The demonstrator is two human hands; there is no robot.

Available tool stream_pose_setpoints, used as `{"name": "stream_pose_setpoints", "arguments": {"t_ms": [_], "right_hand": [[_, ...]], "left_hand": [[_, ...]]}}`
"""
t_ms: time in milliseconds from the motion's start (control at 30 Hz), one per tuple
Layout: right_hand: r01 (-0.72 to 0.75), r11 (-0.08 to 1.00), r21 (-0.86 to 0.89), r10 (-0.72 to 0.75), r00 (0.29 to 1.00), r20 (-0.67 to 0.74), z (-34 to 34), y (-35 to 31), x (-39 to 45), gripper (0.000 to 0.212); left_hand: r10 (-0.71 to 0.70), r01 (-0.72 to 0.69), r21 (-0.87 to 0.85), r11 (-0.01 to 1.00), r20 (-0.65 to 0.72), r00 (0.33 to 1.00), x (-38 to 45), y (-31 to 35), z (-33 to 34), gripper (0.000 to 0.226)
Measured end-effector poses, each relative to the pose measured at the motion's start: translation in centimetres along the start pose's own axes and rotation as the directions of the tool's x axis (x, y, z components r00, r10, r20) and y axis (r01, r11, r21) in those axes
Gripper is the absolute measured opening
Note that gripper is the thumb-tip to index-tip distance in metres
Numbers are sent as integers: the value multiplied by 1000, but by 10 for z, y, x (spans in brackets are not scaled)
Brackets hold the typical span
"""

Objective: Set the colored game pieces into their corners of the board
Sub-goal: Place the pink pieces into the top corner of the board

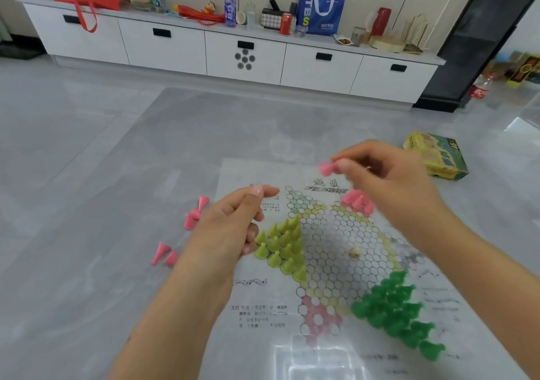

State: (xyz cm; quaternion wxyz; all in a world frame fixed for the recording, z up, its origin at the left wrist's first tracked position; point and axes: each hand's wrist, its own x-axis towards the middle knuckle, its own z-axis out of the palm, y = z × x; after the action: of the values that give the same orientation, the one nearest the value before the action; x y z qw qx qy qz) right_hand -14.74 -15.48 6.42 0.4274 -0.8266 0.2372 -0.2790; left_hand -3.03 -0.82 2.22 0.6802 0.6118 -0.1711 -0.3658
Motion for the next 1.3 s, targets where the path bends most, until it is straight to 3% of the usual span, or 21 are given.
{"name": "stream_pose_setpoints", "arguments": {"t_ms": [67, 167, 400, 667, 1300], "right_hand": [[-95, 995, -37, 89, 987, -133, -25, 18, 0, 7], [-211, 973, -96, 186, 958, -217, -51, 50, -7, 12], [-395, 905, -157, 373, 915, -153, -54, 89, -24, 12], [-407, 875, -263, 356, 908, -221, -40, 102, -18, 11], [-365, 867, -340, 326, 930, -168, -38, 102, -15, 15]], "left_hand": [[21, -22, 24, 999, 22, 1000, 0, 1, 2, 27], [55, -62, 81, 995, 81, 995, -1, 0, 5, 24], [83, -107, 193, 975, 131, 988, 1, -6, 10, 20], [90, -113, 248, 962, 105, 990, 4, -7, 11, 24], [79, -99, 265, 959, 86, 993, 4, -7, 10, 22]]}}
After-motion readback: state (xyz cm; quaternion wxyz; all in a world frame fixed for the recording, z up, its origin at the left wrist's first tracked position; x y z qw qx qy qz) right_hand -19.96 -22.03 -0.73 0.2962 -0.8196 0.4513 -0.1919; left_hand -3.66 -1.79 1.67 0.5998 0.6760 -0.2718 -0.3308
